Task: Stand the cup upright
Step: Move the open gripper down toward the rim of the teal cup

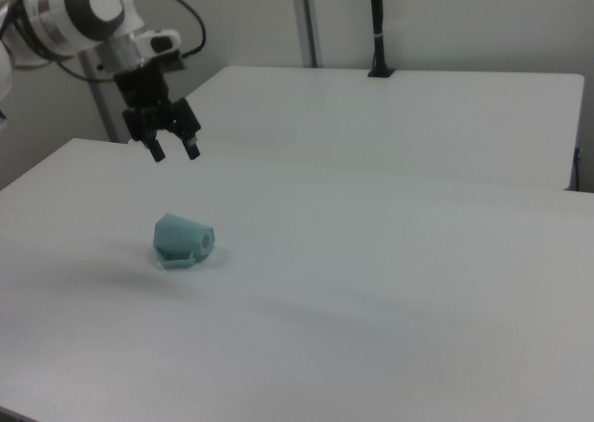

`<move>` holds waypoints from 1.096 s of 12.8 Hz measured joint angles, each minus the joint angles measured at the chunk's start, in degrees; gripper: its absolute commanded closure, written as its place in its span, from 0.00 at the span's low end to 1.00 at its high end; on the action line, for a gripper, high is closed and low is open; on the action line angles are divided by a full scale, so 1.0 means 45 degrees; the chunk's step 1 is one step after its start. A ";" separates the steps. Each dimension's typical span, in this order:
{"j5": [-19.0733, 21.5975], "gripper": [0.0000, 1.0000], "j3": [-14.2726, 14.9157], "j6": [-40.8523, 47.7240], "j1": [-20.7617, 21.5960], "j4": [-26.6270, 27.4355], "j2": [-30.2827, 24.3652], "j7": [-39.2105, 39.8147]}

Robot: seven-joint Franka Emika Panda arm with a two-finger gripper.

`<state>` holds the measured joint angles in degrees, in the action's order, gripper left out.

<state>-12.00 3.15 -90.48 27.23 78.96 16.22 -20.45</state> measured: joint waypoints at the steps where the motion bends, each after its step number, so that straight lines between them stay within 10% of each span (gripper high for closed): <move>1: -0.0359 0.00 0.0002 -0.0121 0.0480 -0.0162 0.0505 -0.0471; 14: -0.5136 0.00 0.0092 -0.1147 0.3871 -0.0377 0.2981 -0.2605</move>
<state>-35.11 3.57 -95.64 44.65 77.26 29.64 -32.17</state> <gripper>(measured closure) 0.000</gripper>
